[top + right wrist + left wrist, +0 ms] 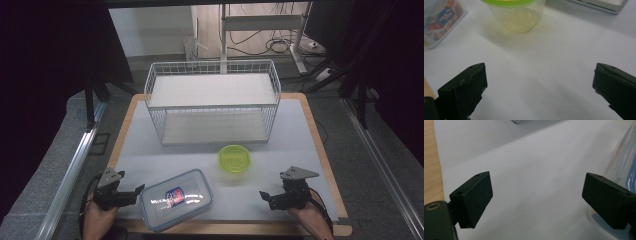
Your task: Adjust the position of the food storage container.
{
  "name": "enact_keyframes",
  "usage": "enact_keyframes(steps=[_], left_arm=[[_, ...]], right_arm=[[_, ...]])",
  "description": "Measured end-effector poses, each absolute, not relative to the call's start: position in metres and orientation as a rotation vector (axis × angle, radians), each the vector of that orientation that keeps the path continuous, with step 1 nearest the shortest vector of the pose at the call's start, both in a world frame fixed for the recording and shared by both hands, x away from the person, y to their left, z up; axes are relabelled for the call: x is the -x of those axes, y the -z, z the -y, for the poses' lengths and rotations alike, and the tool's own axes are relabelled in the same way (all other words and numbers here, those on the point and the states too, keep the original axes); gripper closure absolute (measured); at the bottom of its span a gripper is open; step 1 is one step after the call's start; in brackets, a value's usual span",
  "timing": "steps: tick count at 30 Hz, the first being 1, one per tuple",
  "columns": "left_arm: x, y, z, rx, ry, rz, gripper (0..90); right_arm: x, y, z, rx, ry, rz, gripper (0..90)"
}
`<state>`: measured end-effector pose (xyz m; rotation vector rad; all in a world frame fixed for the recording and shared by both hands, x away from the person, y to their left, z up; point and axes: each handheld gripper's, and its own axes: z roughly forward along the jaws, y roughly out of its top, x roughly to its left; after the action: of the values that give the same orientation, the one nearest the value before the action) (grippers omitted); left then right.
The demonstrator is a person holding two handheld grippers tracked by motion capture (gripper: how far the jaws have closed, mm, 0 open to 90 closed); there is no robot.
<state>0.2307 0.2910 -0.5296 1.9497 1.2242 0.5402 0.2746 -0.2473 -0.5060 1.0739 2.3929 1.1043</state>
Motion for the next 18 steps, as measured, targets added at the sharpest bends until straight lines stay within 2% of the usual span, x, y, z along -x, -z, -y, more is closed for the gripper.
enact_keyframes(steps=[6, 18], left_arm=[[-0.2323, 0.5318, -0.2938, -1.946, -0.570, -1.249, 8.2], [-0.2340, 0.5336, -0.2942, -1.955, -0.548, -1.261, 8.3]], right_arm=[[-0.2780, 0.5094, 0.2481, -1.076, -1.051, -2.410, 0.0], [-0.2783, 0.5079, 0.2464, -1.087, -1.023, -2.437, 0.0]])
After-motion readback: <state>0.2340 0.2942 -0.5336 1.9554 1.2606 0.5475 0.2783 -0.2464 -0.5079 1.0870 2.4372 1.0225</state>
